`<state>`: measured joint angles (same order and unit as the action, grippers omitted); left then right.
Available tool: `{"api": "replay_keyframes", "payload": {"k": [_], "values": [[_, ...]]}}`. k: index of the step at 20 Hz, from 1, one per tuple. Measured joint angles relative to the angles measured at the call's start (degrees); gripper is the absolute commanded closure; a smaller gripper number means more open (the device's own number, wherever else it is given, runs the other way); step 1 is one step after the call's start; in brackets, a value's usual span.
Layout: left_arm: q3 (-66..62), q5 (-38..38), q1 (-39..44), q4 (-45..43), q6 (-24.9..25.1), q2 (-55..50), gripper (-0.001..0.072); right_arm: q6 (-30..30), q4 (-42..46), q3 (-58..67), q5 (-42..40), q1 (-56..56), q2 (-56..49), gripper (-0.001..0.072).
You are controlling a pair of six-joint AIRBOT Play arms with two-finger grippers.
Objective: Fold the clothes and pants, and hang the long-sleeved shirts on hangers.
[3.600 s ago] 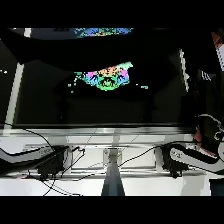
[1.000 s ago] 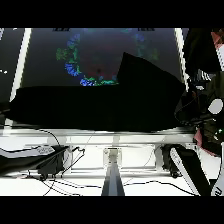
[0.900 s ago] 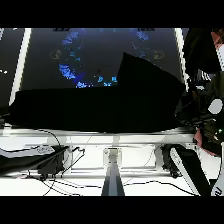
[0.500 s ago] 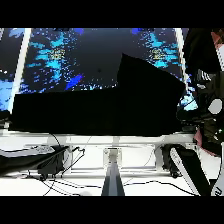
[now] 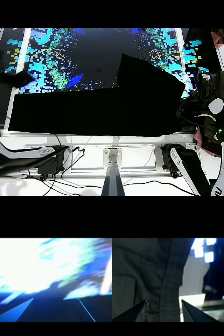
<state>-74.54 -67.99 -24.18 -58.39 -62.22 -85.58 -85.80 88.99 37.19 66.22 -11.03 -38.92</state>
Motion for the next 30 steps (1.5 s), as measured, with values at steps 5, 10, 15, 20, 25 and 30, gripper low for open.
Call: {"api": "replay_keyframes", "payload": {"k": [5, 10, 15, 20, 25, 30], "values": [[-0.5, 7.0, 23.3, 12.7, 5.3, -4.6, 0.0002, 0.0, -0.2, 0.0, -2.5, 0.0, 0.0, 0.0224], [-0.7, 19.9, 41.4, 16.7, 5.7, -10.5, 0.0015, 0.0, -0.5, 0.0, -3.0, 0.0, 0.0, 0.0224], [-2.2, 25.6, 48.7, 17.8, 4.1, -16.2, 0.0066, 0.0, -0.6, 0.0, -3.3, 0.0, 0.0, 0.0224], [-8.7, 26.4, 51.1, 18.1, 0.8, -22.1, 0.0152, 0.0, -0.7, 0.0, -3.9, 0.0, 0.0, 0.0224], [-16.1, 24.3, 52.7, 17.7, -0.8, -27.7, 0.0434, 0.0, -0.7, 0.0, -4.2, 0.0, 0.0, 0.0224], [-20.5, 22.7, 52.9, 10.8, -1.5, -29.5, 0.0692, 0.0, -0.7, 0.0, -4.0, 0.0, 0.0, 0.0224]]}}
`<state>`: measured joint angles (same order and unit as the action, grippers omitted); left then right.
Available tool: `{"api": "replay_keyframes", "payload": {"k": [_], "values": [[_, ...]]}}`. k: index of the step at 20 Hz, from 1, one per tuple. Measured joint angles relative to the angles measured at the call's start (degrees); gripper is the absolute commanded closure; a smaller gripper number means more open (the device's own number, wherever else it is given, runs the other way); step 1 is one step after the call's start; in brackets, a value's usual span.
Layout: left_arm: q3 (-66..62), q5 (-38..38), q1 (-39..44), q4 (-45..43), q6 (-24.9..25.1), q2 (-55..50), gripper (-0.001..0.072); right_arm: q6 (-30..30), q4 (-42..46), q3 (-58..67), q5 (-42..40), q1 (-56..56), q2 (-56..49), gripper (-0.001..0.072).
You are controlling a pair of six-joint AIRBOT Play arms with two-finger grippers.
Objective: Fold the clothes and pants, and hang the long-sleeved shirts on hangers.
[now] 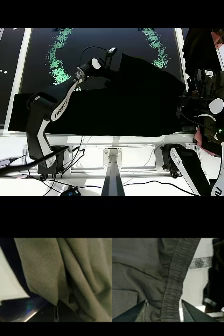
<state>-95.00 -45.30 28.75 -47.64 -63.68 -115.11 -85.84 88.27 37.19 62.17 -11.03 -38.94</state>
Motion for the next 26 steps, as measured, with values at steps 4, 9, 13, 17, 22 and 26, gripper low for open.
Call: {"api": "replay_keyframes", "payload": {"k": [4, 9, 13, 17, 22, 26], "values": [[-1.3, -0.9, -1.0, -7.3, 0.0, 3.0, 0.0693, 0.0, 0.0, 0.0, 0.2, 0.0, 0.0, 0.0224], [-1.7, 0.3, -4.0, -19.7, 0.0, 12.3, 0.0693, 0.0, 0.0, 0.0, 0.2, 0.0, 0.0, 0.0224], [-1.8, 3.6, -5.2, -29.3, 2.1, 19.7, 0.0692, 0.0, 0.0, 0.0, 0.2, 0.0, 0.0, 0.0224], [-1.8, 8.3, -5.6, -39.6, 3.7, 24.5, 0.0692, 0.0, 0.0, 0.0, 0.2, 0.0, 0.0, 0.0224], [-1.7, 16.2, -5.7, -47.1, 4.3, 26.3, 0.0691, 0.0, 0.0, 0.0, 0.2, 0.0, 0.0, 0.0224], [-1.6, 16.2, -5.6, -48.5, 4.5, 25.2, 0.069, 0.0, 0.0, 0.0, 0.2, 0.0, 0.0, 0.0224]]}}
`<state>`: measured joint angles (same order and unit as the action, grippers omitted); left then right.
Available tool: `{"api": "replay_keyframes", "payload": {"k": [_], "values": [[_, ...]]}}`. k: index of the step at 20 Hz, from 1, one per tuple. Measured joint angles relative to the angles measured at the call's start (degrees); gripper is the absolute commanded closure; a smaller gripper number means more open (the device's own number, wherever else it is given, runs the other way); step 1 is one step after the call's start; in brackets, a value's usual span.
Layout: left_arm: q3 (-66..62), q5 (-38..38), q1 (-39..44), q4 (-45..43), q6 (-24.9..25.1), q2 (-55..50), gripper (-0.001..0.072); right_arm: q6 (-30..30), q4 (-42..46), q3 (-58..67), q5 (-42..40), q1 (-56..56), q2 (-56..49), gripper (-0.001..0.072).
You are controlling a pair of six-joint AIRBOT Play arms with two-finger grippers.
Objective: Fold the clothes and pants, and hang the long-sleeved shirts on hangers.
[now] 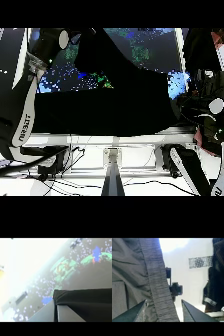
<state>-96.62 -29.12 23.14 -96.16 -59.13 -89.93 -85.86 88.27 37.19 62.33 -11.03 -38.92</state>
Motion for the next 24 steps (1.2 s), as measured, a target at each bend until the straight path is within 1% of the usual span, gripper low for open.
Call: {"api": "replay_keyframes", "payload": {"k": [3, 5, 6, 7, 8, 10, 12, 13, 16, 17, 18, 19, 21, 23, 24], "values": [[0.0, -0.9, 0.0, 0.5, 0.0, -2.4, 0.0691, 0.0, 0.0, 0.0, 0.0, 0.0, 0.0, 0.0224], [0.0, -0.6, 0.2, 3.3, 0.0, -4.7, 0.0681, 0.0, 0.0, 0.0, -0.1, 0.0, 0.0, 0.0224], [0.0, -0.1, 0.3, 5.3, 0.0, -5.9, 0.0566, 0.0, 0.0, 0.0, -0.2, 0.0, 0.0, 0.0224], [0.0, 0.5, 0.5, 7.7, 0.0, -7.2, 0.0198, 0.0, 0.0, 0.0, -0.3, 0.0, 0.0, 0.0225], [0.0, 0.9, 0.7, 10.0, 0.0, -8.4, 0.0063, 0.0, 0.0, 0.0, -0.3, 0.0, 0.0, 0.0224], [0.0, 1.1, 1.1, 13.9, -2.0, -10.2, 0.0068, 0.0, 0.0, 0.0, -0.3, 0.0, 0.0, 0.0224], [0.0, 0.4, 0.7, 16.0, -6.0, -10.8, 0.0088, 0.0, 0.0, 0.0, -0.4, 0.0, 0.0, 0.0224], [0.0, -1.2, 0.1, 16.8, -8.8, -10.7, 0.0146, 0.0, 0.0, 0.0, -0.4, 0.0, 0.0, 0.0224], [0.0, -10.2, -3.5, 18.0, -17.4, -9.9, 0.0177, 0.0, 0.0, 0.0, -0.5, 0.0, 0.0, 0.0224], [0.2, -13.8, -5.0, 18.2, -19.5, -9.8, 0.0185, 0.0, 0.0, 0.0, -0.4, 0.0, 0.0, 0.0224], [0.6, -16.9, -6.6, 18.3, -21.4, -9.6, 0.0231, 0.0, 0.0, 0.0, -0.5, 0.0, 0.0, 0.0225], [1.3, -20.2, -8.3, 18.6, -23.3, -9.5, 0.023, 0.0, 0.0, 0.0, -0.5, 0.0, 0.0, 0.0224], [4.0, -25.8, -11.2, 20.0, -26.0, -9.2, 0.0229, 0.0, 0.0, 0.0, -0.5, 0.0, 0.0, 0.0224], [8.4, -28.0, -12.9, 23.3, -27.6, -8.4, 0.0228, 0.0, 0.0, 0.0, -0.6, 0.0, 0.0, 0.0224], [10.8, -27.7, -13.2, 25.5, -27.9, -8.0, 0.0228, 0.0, 0.0, 0.0, -0.9, 0.0, 0.0, 0.0224]]}}
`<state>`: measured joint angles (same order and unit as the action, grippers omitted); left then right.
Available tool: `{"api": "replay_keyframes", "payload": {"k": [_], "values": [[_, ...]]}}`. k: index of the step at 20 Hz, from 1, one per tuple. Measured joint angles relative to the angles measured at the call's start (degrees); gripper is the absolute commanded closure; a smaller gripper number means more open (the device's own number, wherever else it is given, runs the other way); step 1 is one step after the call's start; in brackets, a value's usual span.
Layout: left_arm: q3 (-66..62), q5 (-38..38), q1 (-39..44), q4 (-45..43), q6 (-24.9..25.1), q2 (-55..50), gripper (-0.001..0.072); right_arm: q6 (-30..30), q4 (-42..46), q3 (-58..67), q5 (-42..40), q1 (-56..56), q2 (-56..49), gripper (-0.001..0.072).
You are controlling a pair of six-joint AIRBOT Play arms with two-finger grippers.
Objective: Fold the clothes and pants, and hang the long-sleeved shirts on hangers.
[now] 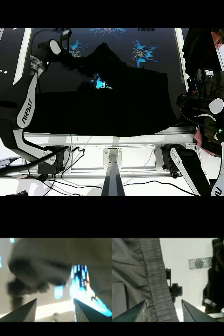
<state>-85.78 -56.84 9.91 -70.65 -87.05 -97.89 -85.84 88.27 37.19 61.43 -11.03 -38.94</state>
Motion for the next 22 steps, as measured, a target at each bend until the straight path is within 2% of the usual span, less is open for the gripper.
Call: {"api": "replay_keyframes", "payload": {"k": [5, 9, 15, 22], "values": [[6.8, 9.4, 0.5, 11.3, -3.1, 0.2, 0.0228, 0.0, 0.0, 0.0, -2.5, 0.0, 0.0, 0.0225], [8.2, 18.0, 2.3, 16.4, -5.5, -1.4, 0.023, 0.0, 0.0, 0.0, -3.5, 0.0, 0.0, 0.0224], [8.6, 23.4, 2.6, 18.4, -8.8, -3.0, 0.0231, 0.0, -0.7, 0.0, -4.0, 0.0, 0.0, 0.0224], [8.6, 24.3, 2.2, 12.6, -9.3, -1.9, 0.0232, -0.1, -1.2, 0.0, -4.1, 0.0, 0.0, 0.0224]]}}
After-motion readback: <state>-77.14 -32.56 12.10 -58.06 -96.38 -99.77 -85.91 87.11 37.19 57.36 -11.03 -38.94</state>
